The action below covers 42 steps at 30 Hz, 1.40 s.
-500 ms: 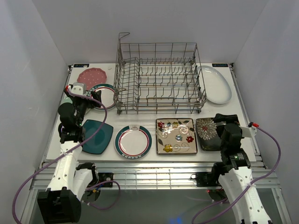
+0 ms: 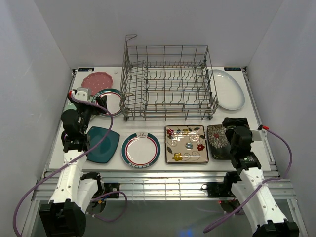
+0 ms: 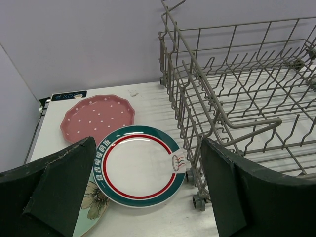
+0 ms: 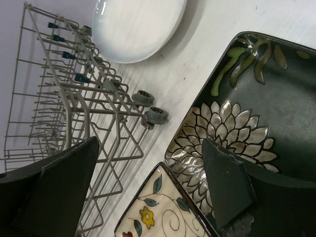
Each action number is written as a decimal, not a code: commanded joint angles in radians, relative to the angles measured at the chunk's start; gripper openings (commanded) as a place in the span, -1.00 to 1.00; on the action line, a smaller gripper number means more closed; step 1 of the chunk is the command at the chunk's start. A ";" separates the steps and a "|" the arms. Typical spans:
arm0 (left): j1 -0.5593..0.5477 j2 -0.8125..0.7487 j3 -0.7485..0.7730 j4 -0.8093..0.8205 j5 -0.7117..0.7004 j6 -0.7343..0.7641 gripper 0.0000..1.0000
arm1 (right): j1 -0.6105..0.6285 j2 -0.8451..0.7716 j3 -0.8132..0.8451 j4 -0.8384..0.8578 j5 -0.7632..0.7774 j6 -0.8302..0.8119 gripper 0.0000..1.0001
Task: Load the plates into the dish rack
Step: Pick up the plate from the corner of the board.
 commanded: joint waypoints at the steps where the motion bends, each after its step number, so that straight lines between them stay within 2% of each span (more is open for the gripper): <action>1: -0.001 -0.028 -0.007 0.018 -0.009 -0.009 0.96 | -0.006 0.088 0.030 0.113 0.007 0.045 0.80; 8: 0.001 -0.040 -0.008 0.018 -0.013 -0.006 0.96 | -0.075 0.245 0.093 0.215 -0.042 0.046 0.80; 11: 0.001 -0.043 -0.011 0.018 -0.018 -0.003 0.96 | -0.163 0.305 0.123 0.237 -0.124 0.034 0.80; 12: 0.001 -0.046 -0.010 0.016 -0.019 -0.005 0.96 | -0.207 0.329 0.129 0.260 -0.203 0.023 0.80; 15: 0.001 -0.048 -0.013 0.016 -0.015 -0.005 0.96 | -0.284 0.368 0.136 0.295 -0.266 0.016 0.80; 21: -0.001 -0.042 -0.011 0.018 -0.012 -0.005 0.96 | -0.362 0.496 0.188 0.361 -0.372 0.028 0.86; 27: 0.001 -0.045 -0.011 0.018 -0.015 -0.003 0.96 | -0.382 0.627 0.237 0.453 -0.415 0.028 0.85; 42: -0.001 -0.040 -0.011 0.018 -0.015 -0.002 0.96 | -0.390 0.886 0.327 0.528 -0.435 0.059 0.96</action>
